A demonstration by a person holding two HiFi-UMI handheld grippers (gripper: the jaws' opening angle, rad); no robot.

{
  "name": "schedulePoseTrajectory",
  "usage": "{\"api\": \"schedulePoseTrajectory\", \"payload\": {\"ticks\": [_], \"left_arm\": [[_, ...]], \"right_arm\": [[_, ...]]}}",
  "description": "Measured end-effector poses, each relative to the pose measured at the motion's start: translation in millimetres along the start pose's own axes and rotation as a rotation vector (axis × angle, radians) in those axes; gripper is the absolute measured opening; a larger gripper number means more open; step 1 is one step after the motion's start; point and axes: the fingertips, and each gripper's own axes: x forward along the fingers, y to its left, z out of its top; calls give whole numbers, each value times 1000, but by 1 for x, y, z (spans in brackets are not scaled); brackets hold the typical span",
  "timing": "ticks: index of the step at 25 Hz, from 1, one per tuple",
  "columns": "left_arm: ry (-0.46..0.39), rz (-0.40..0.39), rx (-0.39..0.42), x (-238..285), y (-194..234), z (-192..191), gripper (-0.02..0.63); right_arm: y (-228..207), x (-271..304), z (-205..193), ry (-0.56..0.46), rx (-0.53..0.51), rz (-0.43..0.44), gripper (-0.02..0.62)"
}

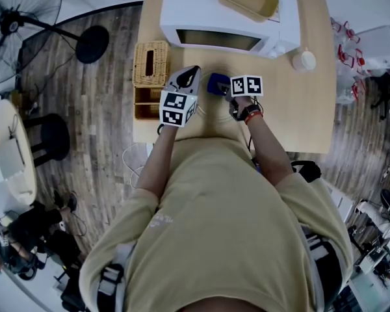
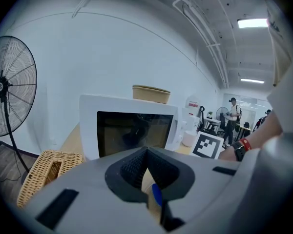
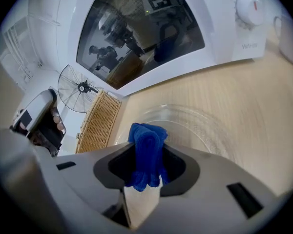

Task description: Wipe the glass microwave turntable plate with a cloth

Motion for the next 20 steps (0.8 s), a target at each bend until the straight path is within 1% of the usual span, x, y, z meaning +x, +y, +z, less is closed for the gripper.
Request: {"api": "schedulePoseTrajectory", "payload": {"ticks": [12, 20], "left_arm": [[9, -18, 19, 4, -8, 0, 20], [15, -19, 19, 5, -10, -3, 20]], "right_arm": [[-24, -20, -2, -15, 21, -18, 138], [-43, -38, -3, -32, 41, -44, 138]]}}
